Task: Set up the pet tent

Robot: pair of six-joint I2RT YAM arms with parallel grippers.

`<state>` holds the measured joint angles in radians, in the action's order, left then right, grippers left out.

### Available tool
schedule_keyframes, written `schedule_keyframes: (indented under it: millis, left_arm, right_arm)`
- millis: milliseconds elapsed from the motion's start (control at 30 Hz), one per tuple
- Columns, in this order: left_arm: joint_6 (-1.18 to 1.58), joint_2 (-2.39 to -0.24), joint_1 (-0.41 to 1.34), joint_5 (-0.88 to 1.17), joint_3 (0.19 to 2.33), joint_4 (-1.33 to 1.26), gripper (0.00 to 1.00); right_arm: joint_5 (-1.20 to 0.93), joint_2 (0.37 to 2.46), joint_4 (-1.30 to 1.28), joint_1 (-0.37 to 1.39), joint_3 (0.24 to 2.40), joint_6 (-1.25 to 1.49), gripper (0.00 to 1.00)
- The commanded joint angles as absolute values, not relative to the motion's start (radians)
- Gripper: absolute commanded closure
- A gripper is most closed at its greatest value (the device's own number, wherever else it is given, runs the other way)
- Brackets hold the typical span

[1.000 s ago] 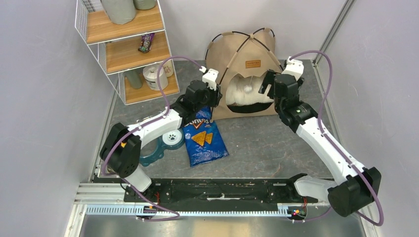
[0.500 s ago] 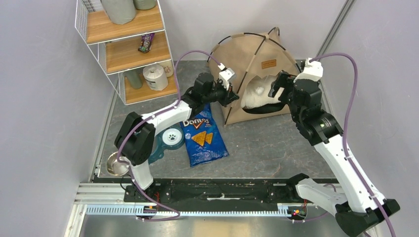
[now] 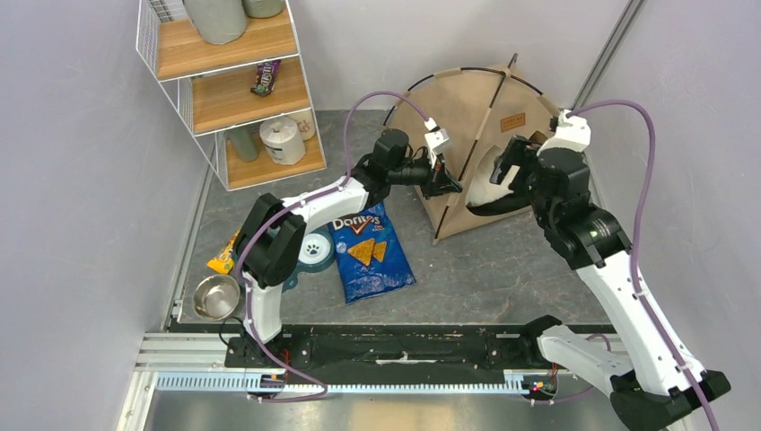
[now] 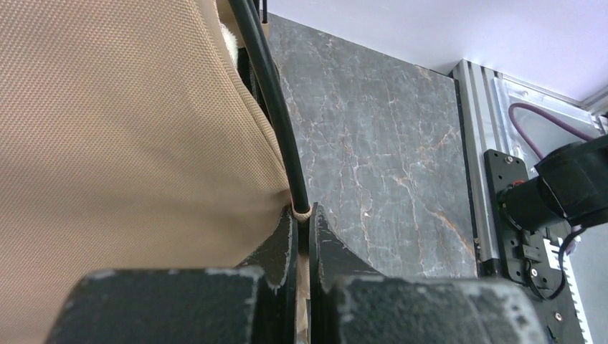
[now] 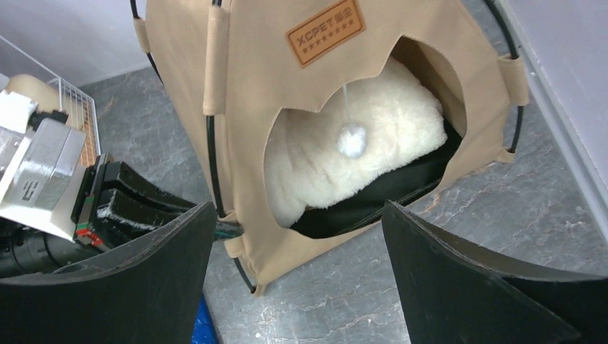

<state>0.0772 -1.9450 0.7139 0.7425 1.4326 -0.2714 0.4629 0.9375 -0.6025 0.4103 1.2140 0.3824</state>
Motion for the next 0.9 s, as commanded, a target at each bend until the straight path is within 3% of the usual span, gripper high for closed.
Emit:
schedule_keyframes:
  millis: [0, 100, 233, 467, 867]
  left_arm:
    - [0.074, -1.974, 0.717, 0.654, 1.522, -0.296, 0.98]
    - [0.071, -1.938, 0.718, 0.500, 1.468, -0.312, 0.97]
    - [0.068, -1.837, 0.718, 0.344, 1.315, -0.378, 0.86]
    - [0.035, -1.703, 0.717, 0.011, 1.124, -0.389, 0.85]
    - [-0.032, -1.711, 0.717, -0.112, 1.181, -0.266, 0.84]
  right_arm:
    - [0.400, 1.000, -0.557, 0.412, 1.240, 0.403, 0.08]
    - [0.383, 1.049, -0.522, 0.412, 1.258, 0.394, 0.09]
    - [0.436, 1.094, -0.459, 0.403, 1.311, 0.341, 0.08]
    - [0.451, 1.206, -0.421, 0.270, 1.425, 0.146, 0.06]
    - [-0.048, 1.387, -0.352, 0.079, 1.501, -0.212, 0.08]
